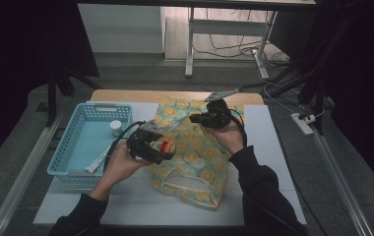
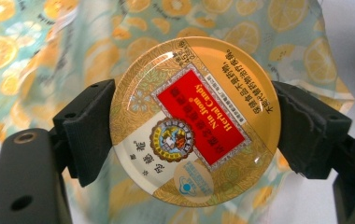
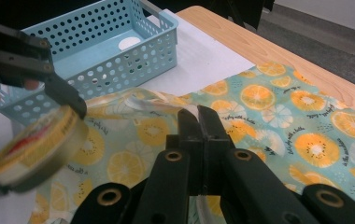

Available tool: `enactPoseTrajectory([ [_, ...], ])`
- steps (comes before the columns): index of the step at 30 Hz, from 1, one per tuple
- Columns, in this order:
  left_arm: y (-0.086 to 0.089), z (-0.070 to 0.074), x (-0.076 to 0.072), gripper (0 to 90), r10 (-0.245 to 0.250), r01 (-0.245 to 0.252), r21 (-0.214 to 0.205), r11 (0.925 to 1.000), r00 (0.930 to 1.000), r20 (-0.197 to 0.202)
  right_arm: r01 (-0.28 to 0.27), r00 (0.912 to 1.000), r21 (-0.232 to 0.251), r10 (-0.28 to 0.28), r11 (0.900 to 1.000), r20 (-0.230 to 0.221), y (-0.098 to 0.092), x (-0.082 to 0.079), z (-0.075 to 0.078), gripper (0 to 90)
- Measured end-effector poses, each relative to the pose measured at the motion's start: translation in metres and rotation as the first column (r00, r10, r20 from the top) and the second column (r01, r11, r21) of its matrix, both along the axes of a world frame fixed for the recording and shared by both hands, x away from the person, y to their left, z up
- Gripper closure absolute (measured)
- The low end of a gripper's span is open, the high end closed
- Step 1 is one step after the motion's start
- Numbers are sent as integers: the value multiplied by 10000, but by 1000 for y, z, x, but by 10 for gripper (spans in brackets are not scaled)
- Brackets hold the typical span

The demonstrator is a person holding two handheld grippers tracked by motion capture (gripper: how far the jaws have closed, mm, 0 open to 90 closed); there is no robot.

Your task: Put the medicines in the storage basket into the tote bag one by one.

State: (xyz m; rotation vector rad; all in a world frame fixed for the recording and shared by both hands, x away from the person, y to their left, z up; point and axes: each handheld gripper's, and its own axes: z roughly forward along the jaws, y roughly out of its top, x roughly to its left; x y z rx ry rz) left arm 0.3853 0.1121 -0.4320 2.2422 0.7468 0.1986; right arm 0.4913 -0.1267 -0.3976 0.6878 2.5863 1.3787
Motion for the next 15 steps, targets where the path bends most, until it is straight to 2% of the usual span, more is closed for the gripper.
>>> enactPoseTrajectory([
  [7, -27, -6, 13, 204, -359, 358, 141, 9993, 9994, 16, 49, 10000, 27, -49, 10000, -23, 1, 4, -2, 900],
  [15, -45, -20, 32, 204, -276, 278, 310, 9991, 9996, -73, 175, 9998, 58, -175, 9998, -77, -1, 11, -4, 900],
])
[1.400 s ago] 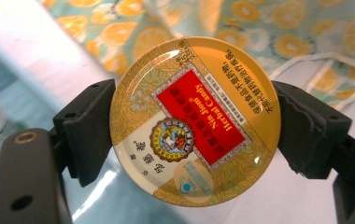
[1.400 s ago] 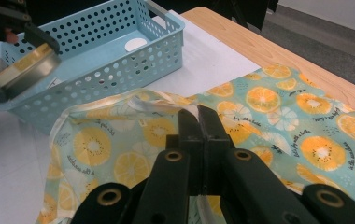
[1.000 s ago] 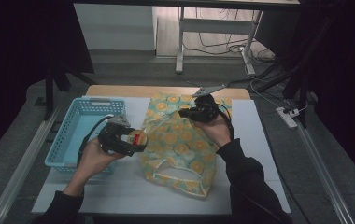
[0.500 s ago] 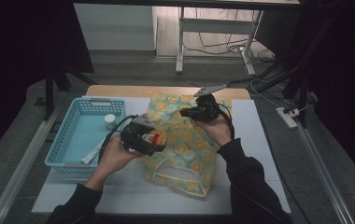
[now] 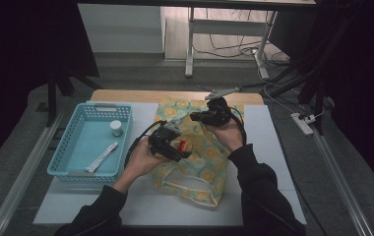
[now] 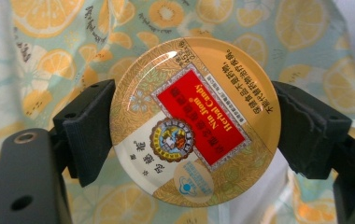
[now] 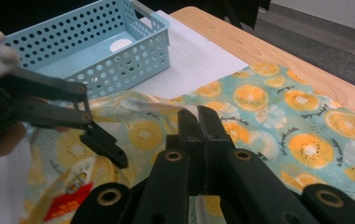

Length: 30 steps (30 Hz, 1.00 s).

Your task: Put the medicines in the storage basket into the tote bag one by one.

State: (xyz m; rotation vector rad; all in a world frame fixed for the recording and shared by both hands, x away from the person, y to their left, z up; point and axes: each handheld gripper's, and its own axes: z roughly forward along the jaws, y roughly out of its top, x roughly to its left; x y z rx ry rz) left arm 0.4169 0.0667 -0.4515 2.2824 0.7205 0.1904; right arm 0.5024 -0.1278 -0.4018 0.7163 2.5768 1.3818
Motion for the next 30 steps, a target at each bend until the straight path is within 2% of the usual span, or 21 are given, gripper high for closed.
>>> enactPoseTrajectory([
  [12, -19, -23, 23, 204, 226, -226, 422, 9989, 9997, -12, 227, 9997, 27, -227, 9997, -73, -2, 8, -5, 900],
  [17, -26, -32, 32, 204, 368, -372, 545, 9978, 9993, 83, 283, 9996, -31, -283, 9996, -46, -1, 10, -7, 900],
  [22, -31, -42, 38, 204, 487, -512, 765, 9958, 9982, 347, 355, 9994, -32, -355, 9994, -37, 0, 11, -9, 900],
  [30, -33, -53, 45, 203, 618, -649, 676, 9956, 9970, 473, 454, 9990, -164, -453, 9988, 8, 1, 12, -12, 900],
])
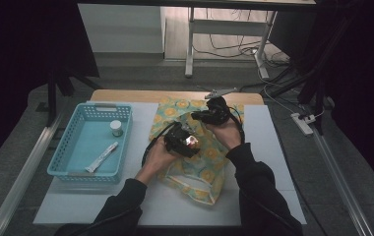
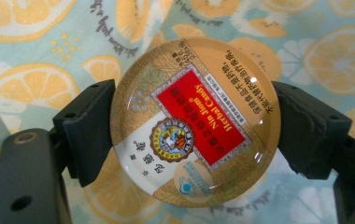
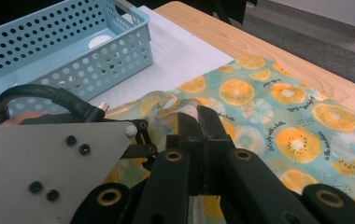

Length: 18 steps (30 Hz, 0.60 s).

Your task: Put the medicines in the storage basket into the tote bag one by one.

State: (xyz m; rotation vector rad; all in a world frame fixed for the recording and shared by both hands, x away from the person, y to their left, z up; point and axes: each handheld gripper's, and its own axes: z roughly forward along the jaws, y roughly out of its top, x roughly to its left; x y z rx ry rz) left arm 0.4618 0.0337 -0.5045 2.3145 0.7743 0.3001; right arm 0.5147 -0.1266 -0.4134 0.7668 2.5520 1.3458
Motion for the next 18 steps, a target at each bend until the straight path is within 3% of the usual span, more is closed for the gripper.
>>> enactPoseTrajectory([
  [10, -5, -12, 3, 194, 153, -168, 375, 9992, 9991, 384, 81, 10000, -29, -81, 10000, -22, 0, 2, -4, 900],
  [18, -4, -6, 2, 122, 231, -229, -60, 9997, 9990, 395, 117, 9999, 1, -117, 9999, -2, -2, 1, -3, 900],
])
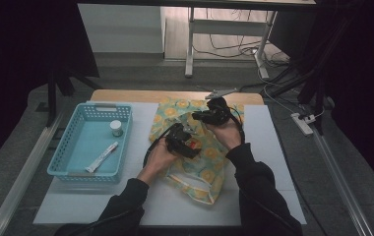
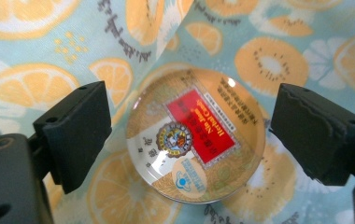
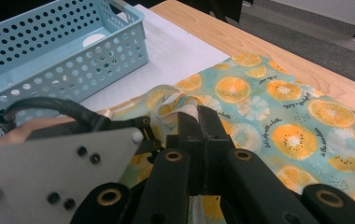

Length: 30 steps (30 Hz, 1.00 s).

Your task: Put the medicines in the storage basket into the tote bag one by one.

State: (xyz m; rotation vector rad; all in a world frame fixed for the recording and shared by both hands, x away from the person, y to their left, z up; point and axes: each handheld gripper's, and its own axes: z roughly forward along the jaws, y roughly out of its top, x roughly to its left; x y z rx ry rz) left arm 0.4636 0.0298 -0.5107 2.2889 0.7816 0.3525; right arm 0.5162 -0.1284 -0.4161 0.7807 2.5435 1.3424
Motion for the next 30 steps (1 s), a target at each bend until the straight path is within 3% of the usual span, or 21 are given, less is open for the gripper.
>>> enactPoseTrajectory([
  [7, 0, 10, -5, 80, -145, 139, -196, 9997, 9995, -282, -4, 10000, 23, 4, 10000, -6, -1, 0, 1, 900],
  [13, 4, 20, -11, 42, -239, 199, -659, 9976, 9979, -597, -10, 10000, 14, 10, 10000, -40, -3, -1, 1, 900],
  [22, 15, 36, -24, 1, -190, 83, -1324, 9912, 9966, -802, -28, 10000, 75, 28, 10000, -78, -6, -1, 0, 900],
  [26, 24, 41, -29, 1, -329, 145, -1877, 9821, 9949, -952, -28, 10000, 74, 28, 10000, -92, -6, -2, 0, 900],
  [28, 28, 43, -32, 0, -471, 244, -2016, 9792, 9930, -1087, -32, 9999, 104, 33, 9999, -96, -6, -3, 0, 900],
  [30, 31, 45, -35, 0, -530, 314, -1908, 9811, 9926, -1093, -38, 9999, 79, 39, 10000, -97, -6, -3, -1, 900],
])
